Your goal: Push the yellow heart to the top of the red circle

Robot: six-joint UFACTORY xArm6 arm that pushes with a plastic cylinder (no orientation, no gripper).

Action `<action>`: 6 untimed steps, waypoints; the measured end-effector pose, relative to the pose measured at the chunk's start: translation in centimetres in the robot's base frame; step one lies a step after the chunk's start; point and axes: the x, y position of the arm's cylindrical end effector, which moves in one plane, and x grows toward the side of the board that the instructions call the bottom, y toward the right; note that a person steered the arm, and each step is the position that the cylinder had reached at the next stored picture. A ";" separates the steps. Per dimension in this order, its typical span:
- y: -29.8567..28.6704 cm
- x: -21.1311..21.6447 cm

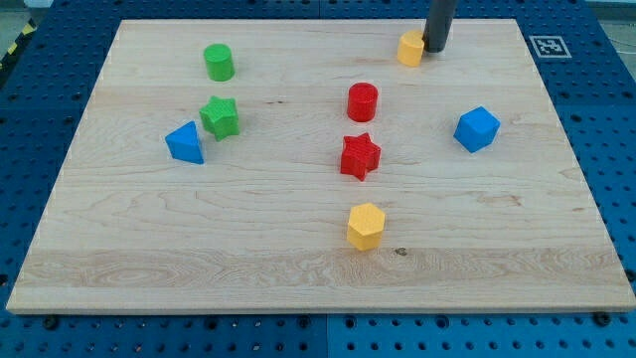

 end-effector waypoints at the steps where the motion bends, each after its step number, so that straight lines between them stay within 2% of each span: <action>1: -0.1 0.0; 2: -0.1 0.2; 4: 0.1 8.0; 6: -0.4 8.1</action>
